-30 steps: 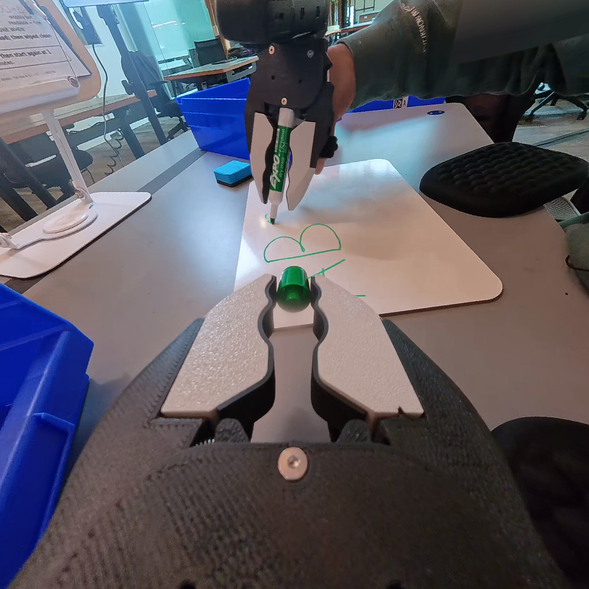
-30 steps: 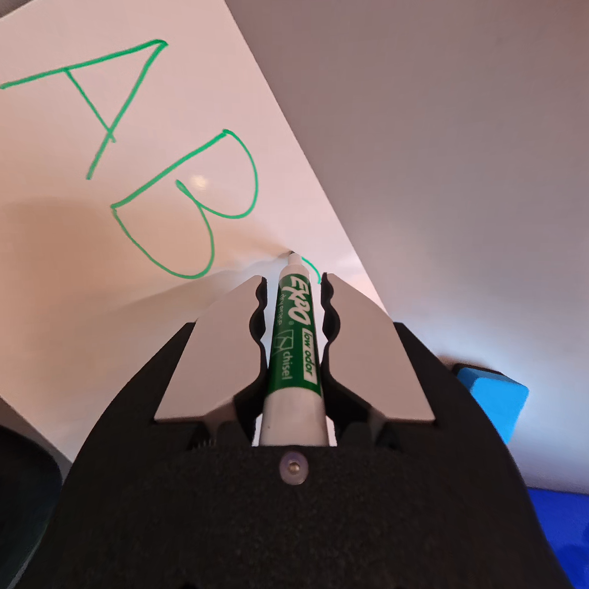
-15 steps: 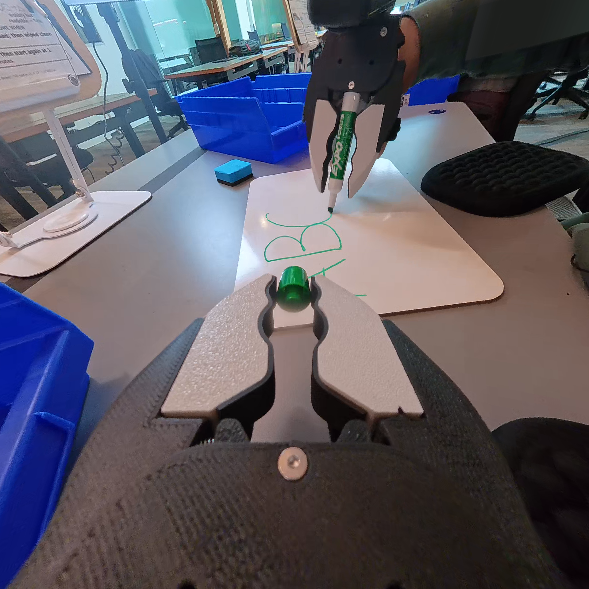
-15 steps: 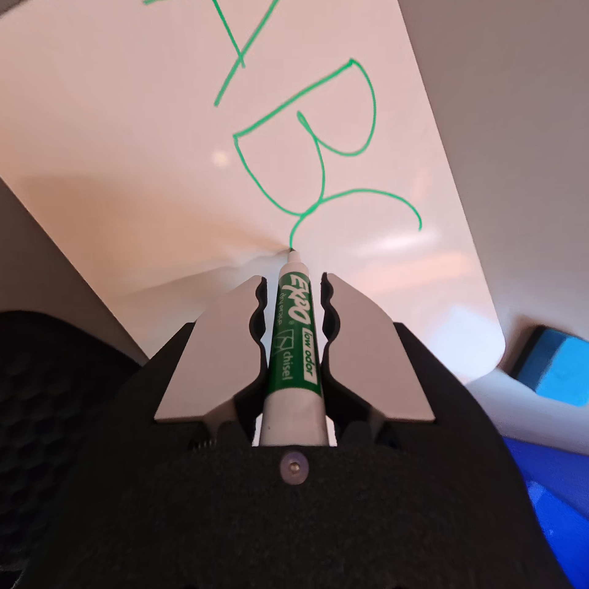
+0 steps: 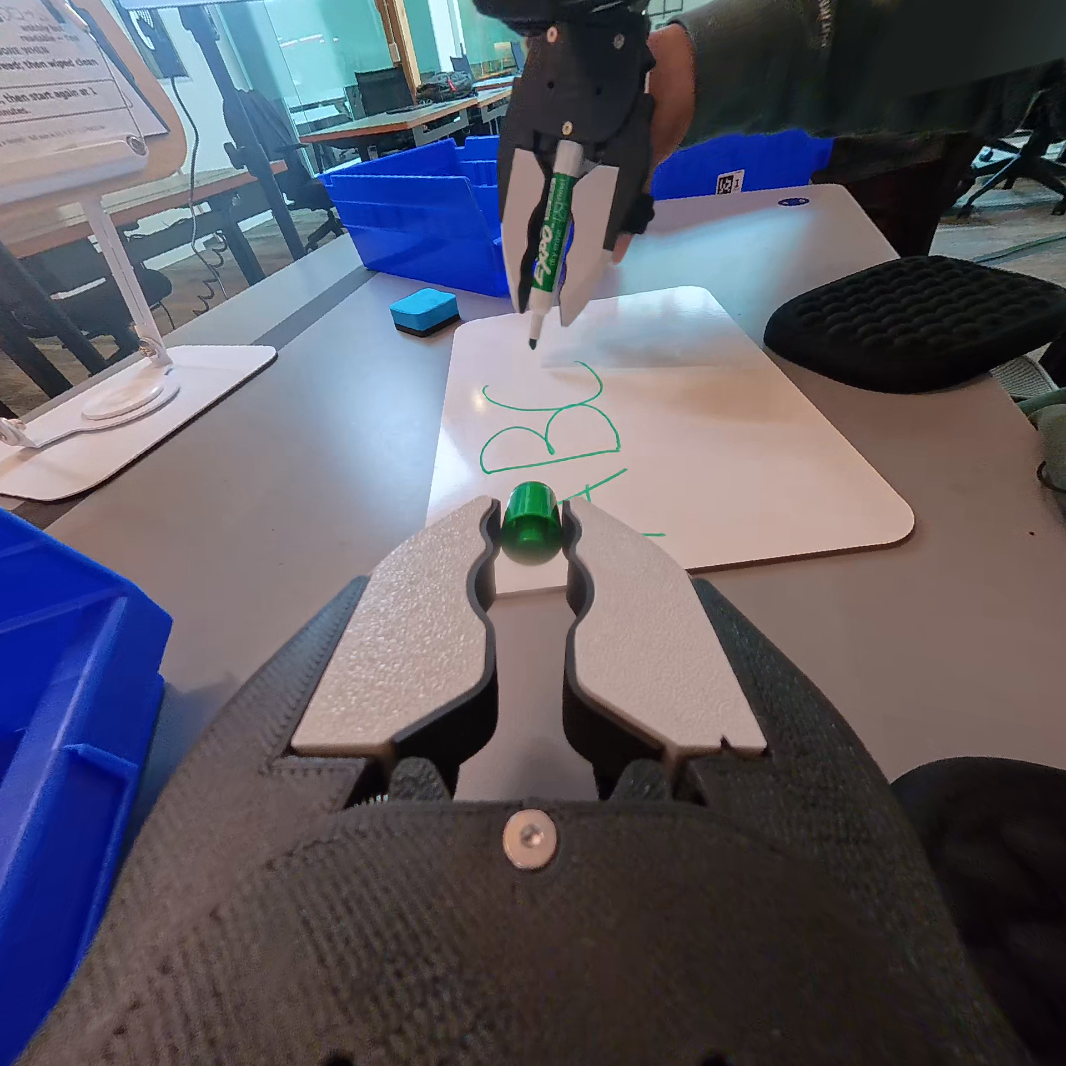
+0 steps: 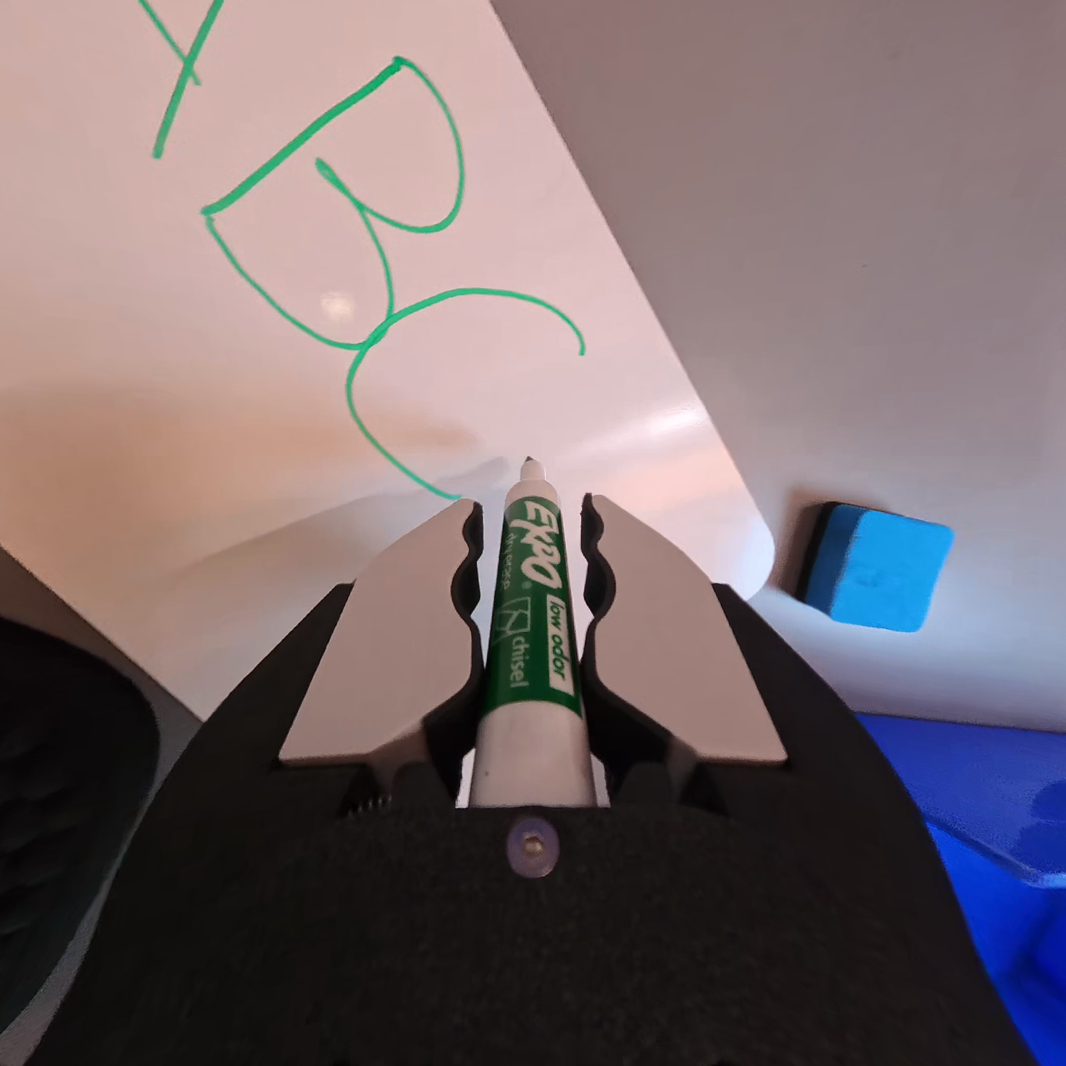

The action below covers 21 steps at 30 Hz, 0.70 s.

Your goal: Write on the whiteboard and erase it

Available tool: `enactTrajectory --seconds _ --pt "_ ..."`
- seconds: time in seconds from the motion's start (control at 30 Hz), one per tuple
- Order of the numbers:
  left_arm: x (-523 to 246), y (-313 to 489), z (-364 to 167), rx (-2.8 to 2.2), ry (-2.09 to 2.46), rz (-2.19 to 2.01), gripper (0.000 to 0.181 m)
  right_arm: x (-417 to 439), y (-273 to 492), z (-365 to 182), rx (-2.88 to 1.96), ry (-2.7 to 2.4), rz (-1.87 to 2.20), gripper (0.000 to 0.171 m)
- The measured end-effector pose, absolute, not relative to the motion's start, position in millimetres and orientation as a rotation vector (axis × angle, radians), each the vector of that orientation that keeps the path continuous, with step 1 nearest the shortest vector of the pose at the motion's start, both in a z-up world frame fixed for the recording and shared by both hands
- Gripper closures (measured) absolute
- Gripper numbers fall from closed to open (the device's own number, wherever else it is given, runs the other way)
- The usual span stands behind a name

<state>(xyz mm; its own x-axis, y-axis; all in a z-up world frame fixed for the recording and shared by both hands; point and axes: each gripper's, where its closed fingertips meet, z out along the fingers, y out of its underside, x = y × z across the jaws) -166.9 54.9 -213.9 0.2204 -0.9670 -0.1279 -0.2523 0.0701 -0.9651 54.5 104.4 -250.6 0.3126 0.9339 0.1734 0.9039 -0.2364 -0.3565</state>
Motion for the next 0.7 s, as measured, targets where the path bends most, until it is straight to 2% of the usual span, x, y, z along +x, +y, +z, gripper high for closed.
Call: enactTrajectory --seconds 0.4,0.7 --pt "-167 55 -214 -1.41 1.25 -0.835 0.161 44 141 -261 -2.187 -1.63 0.112 0.138" --pt "-166 54 -215 -1.408 1.256 -0.834 0.161 50 131 -264 -2.212 -1.661 0.097 0.138"
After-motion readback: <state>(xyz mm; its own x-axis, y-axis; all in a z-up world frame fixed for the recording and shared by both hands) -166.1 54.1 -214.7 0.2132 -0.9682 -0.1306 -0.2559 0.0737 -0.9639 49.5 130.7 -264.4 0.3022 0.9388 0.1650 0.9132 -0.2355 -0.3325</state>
